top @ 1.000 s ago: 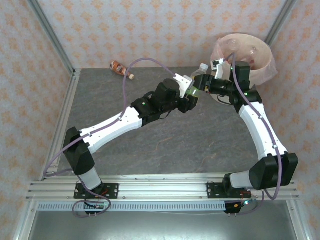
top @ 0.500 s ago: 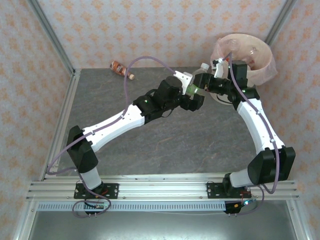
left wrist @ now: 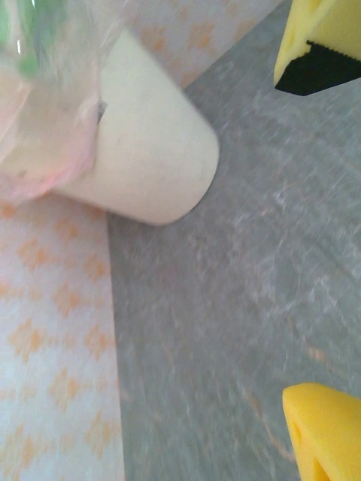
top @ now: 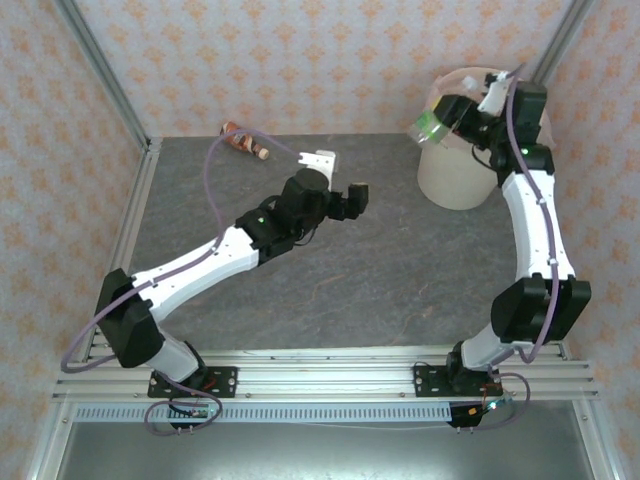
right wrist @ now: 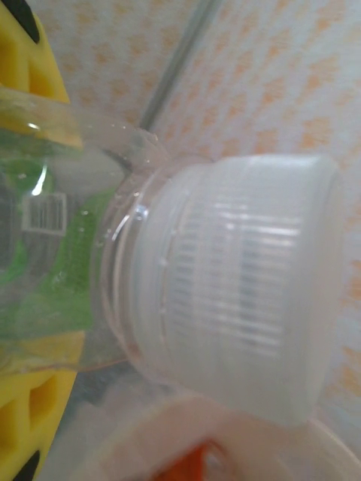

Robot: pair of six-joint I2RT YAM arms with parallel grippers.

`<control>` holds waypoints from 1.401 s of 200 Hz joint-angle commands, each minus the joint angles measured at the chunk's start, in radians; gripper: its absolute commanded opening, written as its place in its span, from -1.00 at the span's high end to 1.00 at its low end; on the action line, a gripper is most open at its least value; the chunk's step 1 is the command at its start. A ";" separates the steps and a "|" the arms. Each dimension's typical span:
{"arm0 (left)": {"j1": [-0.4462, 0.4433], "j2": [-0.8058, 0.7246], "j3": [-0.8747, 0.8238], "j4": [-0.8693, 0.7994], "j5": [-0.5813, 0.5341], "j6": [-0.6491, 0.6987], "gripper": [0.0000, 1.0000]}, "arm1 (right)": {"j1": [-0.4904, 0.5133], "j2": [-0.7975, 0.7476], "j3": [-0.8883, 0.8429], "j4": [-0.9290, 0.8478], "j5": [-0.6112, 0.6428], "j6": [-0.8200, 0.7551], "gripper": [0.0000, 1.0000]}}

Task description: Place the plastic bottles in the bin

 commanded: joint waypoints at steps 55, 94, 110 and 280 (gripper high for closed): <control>0.031 -0.115 -0.125 -0.070 -0.220 -0.104 -1.00 | -0.144 0.216 0.329 -0.060 0.133 0.080 0.31; 0.042 -0.126 -0.144 -0.081 -0.233 -0.112 -1.00 | -0.154 0.308 0.462 -0.214 0.224 -0.086 0.22; 0.045 -0.122 -0.144 -0.086 -0.236 -0.118 -1.00 | -0.154 0.369 0.540 -0.291 0.161 -0.140 0.08; 0.137 -0.078 -0.155 -0.162 -0.218 -0.296 -1.00 | -0.137 0.242 0.391 -0.258 0.232 -0.068 -0.99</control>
